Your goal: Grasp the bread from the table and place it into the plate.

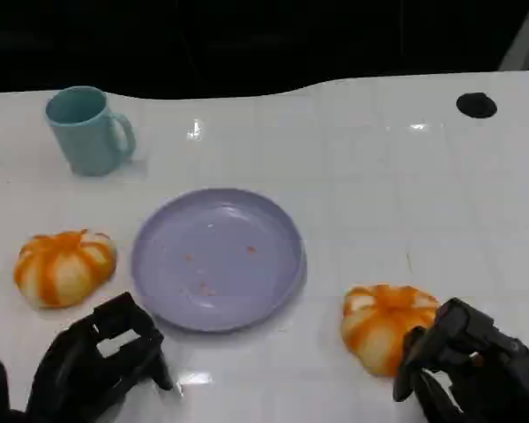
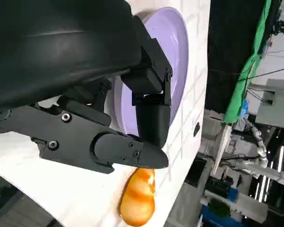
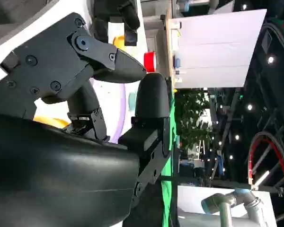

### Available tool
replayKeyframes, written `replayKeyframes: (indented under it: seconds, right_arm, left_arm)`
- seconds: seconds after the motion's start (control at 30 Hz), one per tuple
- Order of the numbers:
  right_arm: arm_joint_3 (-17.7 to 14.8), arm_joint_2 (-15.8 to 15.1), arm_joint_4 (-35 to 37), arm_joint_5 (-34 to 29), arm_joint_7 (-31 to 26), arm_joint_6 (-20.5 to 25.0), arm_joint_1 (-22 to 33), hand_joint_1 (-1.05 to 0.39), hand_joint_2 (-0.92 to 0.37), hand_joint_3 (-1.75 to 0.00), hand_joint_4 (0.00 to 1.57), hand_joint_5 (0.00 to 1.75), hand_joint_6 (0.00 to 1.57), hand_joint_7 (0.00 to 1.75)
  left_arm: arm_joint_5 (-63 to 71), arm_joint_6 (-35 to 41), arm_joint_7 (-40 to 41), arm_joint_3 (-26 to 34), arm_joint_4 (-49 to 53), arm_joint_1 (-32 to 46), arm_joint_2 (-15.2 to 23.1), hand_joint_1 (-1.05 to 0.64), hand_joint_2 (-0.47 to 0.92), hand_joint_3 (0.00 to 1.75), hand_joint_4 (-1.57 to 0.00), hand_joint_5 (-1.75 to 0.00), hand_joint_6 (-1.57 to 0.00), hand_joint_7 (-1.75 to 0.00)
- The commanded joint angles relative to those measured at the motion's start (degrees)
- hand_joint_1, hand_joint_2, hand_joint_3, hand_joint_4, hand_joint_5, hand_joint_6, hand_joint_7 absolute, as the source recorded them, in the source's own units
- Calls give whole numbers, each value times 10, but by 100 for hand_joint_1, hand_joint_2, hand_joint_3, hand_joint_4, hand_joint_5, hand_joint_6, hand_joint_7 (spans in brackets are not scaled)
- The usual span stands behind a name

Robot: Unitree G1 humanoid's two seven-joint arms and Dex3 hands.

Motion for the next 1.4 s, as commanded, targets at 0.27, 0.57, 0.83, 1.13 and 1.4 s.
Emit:
replayKeyframes:
  seconds: [0.27, 0.57, 0.83, 1.13, 1.4]
  right_arm:
    - [-5, -6, -8, 2, -5, -1, 1, -27, -48, -109, 66, 175, 59, 147]
    - [-4, -7, -11, 0, -7, 2, 3, -25, -48, -109, 66, 175, 59, 147]
    - [-4, -5, -14, 12, -4, 8, 2, -28, -55, -95, 62, 175, 60, 140]
    - [-10, -11, -12, -22, -17, -38, -12, -37, -74, -51, 61, 137, 61, 107]
    - [-15, -57, -9, -130, -51, -112, -35, -42, -80, -32, 42, 96, 47, 67]
  left_arm:
    - [5, 8, 2, 4, 11, 6, 10, -51, 92, 17, -77, -168, -70, -141]
    - [5, 11, 6, 4, 5, 9, 9, -52, 92, 16, -78, -168, -70, -141]
    - [4, 11, 4, 4, 6, 9, 9, -52, 92, 17, -78, -168, -70, -142]
    - [6, 10, 4, 4, 7, 7, 10, -52, 92, 16, -78, -168, -70, -142]
    - [7, 10, 6, 4, 9, 6, 10, -52, 92, 16, -78, -169, -70, -142]
